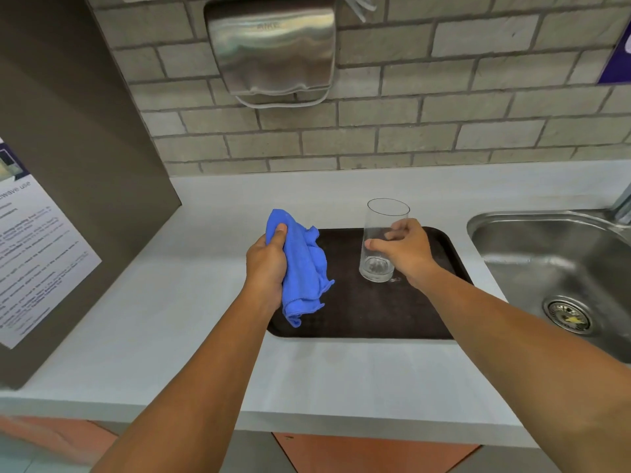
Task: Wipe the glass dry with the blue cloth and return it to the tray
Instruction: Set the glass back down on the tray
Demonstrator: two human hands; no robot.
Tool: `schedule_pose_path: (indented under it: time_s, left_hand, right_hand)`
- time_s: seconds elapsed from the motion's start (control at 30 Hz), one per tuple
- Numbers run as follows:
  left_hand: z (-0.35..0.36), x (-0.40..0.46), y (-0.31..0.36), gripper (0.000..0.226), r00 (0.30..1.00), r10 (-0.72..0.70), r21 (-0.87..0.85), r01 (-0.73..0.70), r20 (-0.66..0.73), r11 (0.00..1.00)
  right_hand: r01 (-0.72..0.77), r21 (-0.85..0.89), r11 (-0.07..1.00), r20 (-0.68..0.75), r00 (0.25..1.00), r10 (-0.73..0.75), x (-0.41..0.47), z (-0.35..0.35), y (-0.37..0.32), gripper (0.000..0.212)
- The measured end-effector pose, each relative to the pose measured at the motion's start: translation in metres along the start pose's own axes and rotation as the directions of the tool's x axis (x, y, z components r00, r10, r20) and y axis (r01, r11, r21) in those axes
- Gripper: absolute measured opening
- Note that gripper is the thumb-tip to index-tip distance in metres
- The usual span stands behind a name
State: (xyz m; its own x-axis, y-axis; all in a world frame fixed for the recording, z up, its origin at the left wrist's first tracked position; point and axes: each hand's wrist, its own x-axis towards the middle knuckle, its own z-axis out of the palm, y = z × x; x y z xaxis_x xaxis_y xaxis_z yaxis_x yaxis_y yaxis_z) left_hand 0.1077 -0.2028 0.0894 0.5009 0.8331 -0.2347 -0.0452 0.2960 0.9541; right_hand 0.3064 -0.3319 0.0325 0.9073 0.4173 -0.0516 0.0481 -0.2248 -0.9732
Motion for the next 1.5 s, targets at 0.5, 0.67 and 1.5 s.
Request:
schedule_pose_path:
  time_s: [0.5,0.67,1.5]
  left_hand:
    - [-0.021,0.003,-0.006,0.033,1.0,-0.01,0.022,0.01,-0.026,1.0]
    - [-0.027,0.005,-0.007,0.03,1.0,-0.01,0.028,0.01,-0.024,1.0]
    - [-0.041,0.008,0.002,0.03,0.975,-0.103,-0.138,0.131,0.196,0.982]
  right_hand:
    - [-0.001,-0.082,0.997,-0.03,1.0,-0.001,0.018,0.02,0.014,0.071]
    - [-0.011,-0.1,0.995,-0.028,1.0,0.008,0.018,0.023,0.017,0.072]
    - [0.282,0.051,0.958,-0.316,0.915,-0.253,-0.075,0.034,0.009,0.031]
